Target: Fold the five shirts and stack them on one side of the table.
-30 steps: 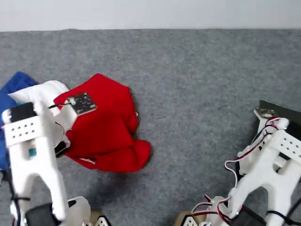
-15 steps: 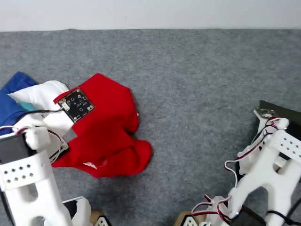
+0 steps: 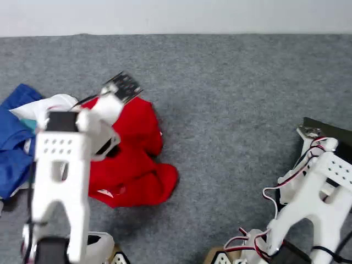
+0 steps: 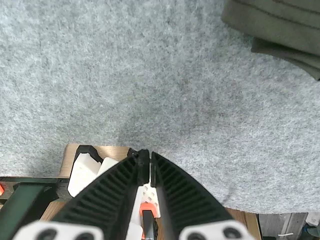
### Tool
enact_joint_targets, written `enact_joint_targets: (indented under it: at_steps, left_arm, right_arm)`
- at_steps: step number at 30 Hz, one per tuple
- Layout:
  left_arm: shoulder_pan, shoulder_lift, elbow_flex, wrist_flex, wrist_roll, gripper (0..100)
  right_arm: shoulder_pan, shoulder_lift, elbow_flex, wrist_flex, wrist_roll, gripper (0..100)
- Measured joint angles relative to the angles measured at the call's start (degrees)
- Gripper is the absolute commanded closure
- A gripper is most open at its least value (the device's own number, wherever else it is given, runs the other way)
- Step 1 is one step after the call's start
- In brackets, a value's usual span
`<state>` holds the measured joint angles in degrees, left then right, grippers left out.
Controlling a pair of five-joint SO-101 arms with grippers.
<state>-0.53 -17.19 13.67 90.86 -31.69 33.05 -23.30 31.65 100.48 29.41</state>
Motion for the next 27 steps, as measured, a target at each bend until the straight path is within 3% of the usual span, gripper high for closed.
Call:
enact_joint_targets:
  at_steps: [7,14,27]
  left_arm:
    - [1.5,20.0,-14.3,-0.8,0.9,80]
    - [1.6,33.6,-27.0,3.3,0.4,80]
    - [1.6,41.3,-31.0,7.9,-1.5,84]
  right_arm:
    - [0.0,0.0,0.0,0.0,0.0,98.8]
    - [0.0,0.0,0.0,0.0,0.0,98.8]
    - [0.0,0.0,0.0,0.0,0.0,98.8]
